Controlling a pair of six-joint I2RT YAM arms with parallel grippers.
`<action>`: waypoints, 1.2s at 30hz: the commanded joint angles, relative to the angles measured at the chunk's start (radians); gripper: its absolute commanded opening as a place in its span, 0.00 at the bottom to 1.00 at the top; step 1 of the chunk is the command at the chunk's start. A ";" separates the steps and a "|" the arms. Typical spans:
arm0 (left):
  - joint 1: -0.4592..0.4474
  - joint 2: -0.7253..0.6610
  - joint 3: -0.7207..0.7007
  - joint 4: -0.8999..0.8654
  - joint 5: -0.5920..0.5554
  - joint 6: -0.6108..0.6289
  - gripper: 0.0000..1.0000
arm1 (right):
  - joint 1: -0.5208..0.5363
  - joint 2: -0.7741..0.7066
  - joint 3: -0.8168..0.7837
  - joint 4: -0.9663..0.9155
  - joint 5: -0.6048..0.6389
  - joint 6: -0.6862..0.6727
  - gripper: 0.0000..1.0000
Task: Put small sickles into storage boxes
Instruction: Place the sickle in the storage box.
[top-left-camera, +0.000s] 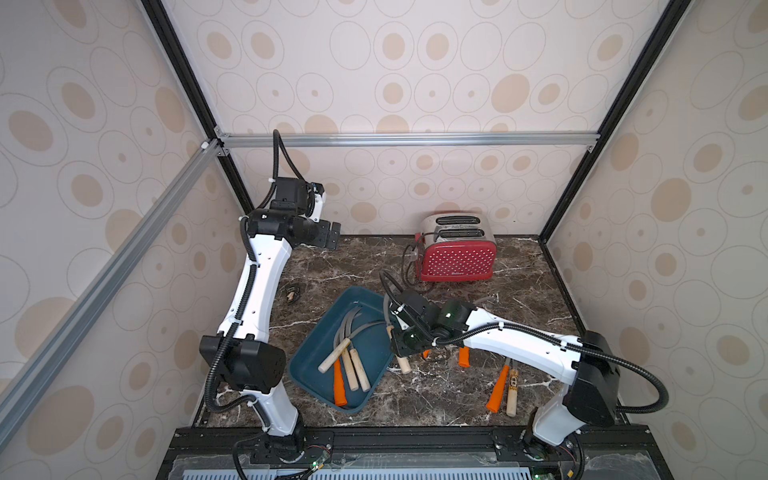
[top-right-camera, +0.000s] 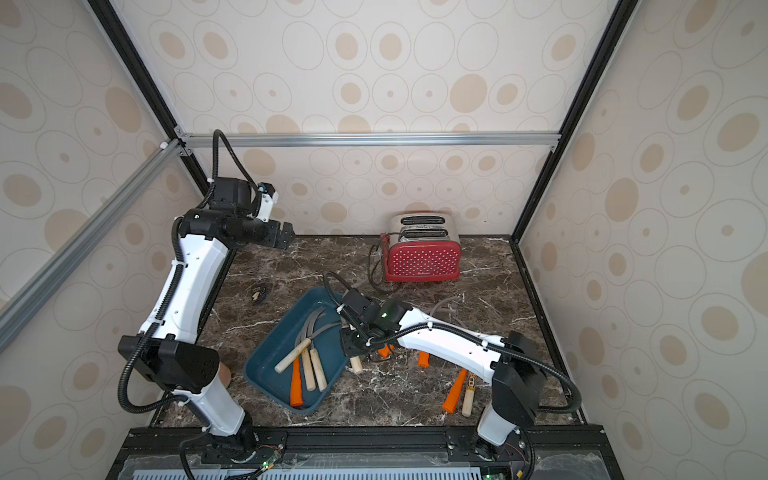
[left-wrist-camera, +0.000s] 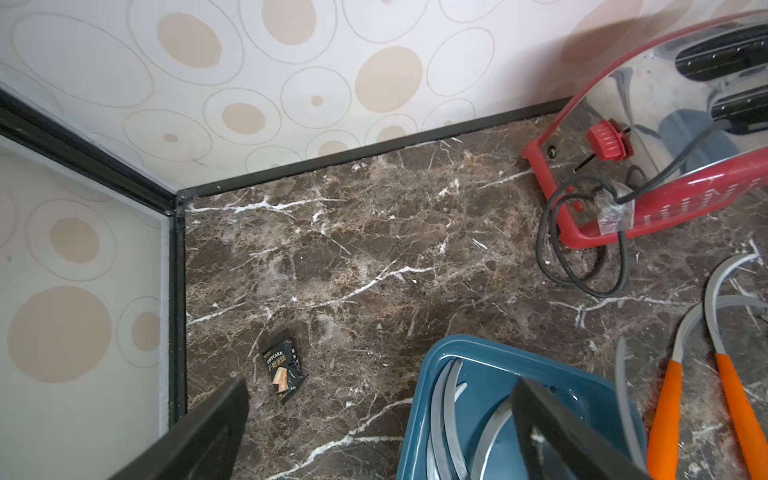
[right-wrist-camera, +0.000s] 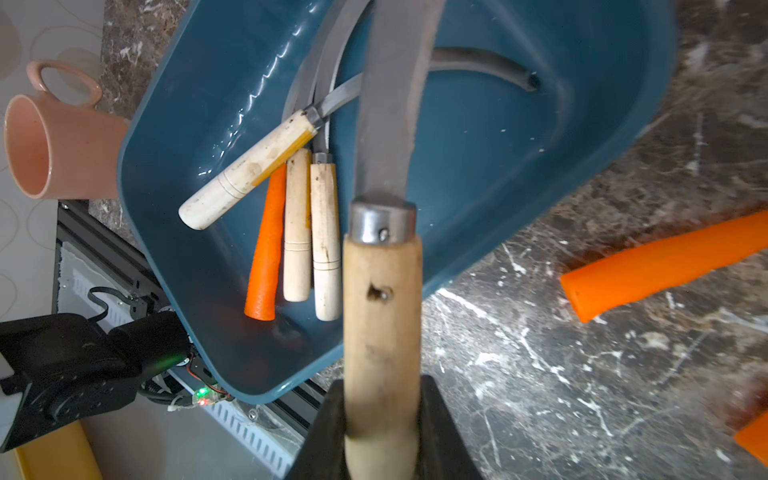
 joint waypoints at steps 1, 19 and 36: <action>0.007 -0.056 -0.001 0.041 -0.036 -0.019 0.99 | 0.019 0.052 0.066 0.024 -0.052 0.042 0.05; 0.008 -0.106 -0.038 0.060 0.006 0.001 0.99 | 0.091 0.331 0.304 0.018 -0.100 0.118 0.05; 0.007 -0.102 -0.068 0.035 0.043 0.020 0.99 | 0.084 0.452 0.327 0.024 -0.082 0.182 0.05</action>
